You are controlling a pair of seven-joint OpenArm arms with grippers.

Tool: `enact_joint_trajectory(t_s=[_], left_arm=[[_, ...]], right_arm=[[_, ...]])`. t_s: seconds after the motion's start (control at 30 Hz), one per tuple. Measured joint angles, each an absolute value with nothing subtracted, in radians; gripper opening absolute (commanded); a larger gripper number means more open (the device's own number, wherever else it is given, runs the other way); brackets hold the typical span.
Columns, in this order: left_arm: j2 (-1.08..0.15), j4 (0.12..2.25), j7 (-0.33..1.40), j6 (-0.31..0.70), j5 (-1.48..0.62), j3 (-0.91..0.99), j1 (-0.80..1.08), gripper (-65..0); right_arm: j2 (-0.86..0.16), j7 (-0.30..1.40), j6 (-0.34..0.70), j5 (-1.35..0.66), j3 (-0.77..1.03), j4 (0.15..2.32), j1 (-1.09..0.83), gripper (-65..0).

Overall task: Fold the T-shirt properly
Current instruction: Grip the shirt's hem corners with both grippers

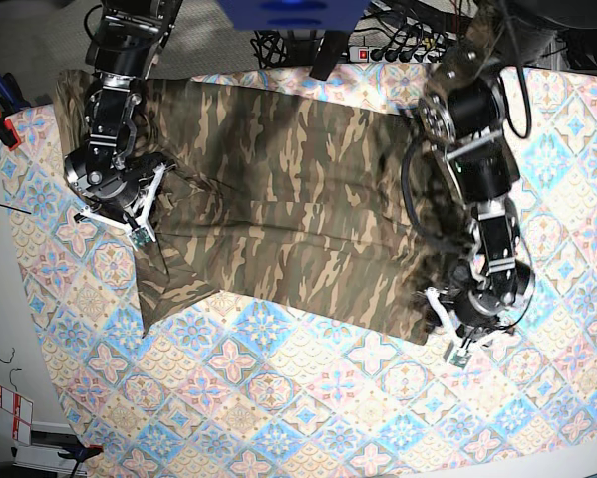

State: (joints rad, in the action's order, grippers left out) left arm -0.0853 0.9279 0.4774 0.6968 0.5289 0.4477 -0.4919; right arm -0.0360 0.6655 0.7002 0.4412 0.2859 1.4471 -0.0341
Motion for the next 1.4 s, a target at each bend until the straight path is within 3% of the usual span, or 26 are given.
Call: enact_joint_trajectory(t_s=[0.07,0.13,0.23,0.37,0.47,0.6,0.77,0.87,0.97,1.07,1.2,1.4], left_arm=[[-0.111,0.751,0.42,0.7,0.537,0.448,-0.546,-15.4],[-0.14,0.598,0.336,0.701,0.542,0.448,-0.582,-12.9],[-0.181,0.436,0.246,0.7,0.542,0.448,-0.622,-17.4],[-0.2,0.402,0.138,0.694,0.542,0.448,-0.633,-23.1],[-0.2,0.401,0.1,0.584,0.542,0.448,-0.63,-23.8],[-0.203,0.347,0.092,0.551,0.675,0.429,-0.626,-23.8],[-0.199,0.21,-0.06,0.347,0.72,0.423,-0.638,-23.7],[-0.203,0.137,-0.104,0.328,0.742,0.423,-0.655,-23.7],[-0.199,0.126,-0.105,0.378,0.739,0.423,-0.662,-24.4],[-0.175,0.124,-0.083,0.54,0.7,0.424,-0.661,-25.7],[-0.168,0.131,0.002,0.675,0.578,0.428,-0.66,-36.8],[-0.15,0.123,0.009,0.686,0.511,0.428,-0.653,-51.6]], right_arm=[[-0.036,0.666,0.699,0.442,0.286,1.448,-0.035,-48.3],[-0.036,0.666,0.699,0.445,0.286,1.449,-0.038,-44.9],[-0.036,0.666,0.7,0.441,0.286,1.45,-0.038,-43.7],[-0.037,0.663,0.7,0.442,0.286,1.45,-0.039,-43.6],[-0.037,0.663,0.7,0.442,0.286,1.451,-0.039,-43.6],[-0.038,0.662,0.699,0.442,0.286,1.451,-0.039,-43.6],[-0.039,0.659,0.7,0.442,0.283,1.451,-0.039,-43.6],[-0.039,0.662,0.699,0.442,0.283,1.451,-0.039,-43.6],[-0.038,0.663,0.7,0.442,0.283,1.451,-0.039,-43.6],[-0.039,0.663,0.699,0.442,0.283,1.451,-0.039,-43.6],[-0.037,0.664,0.7,0.442,0.283,1.452,-0.039,-43.6],[-0.037,0.655,0.699,0.441,0.283,1.454,-0.083,-43.7]])
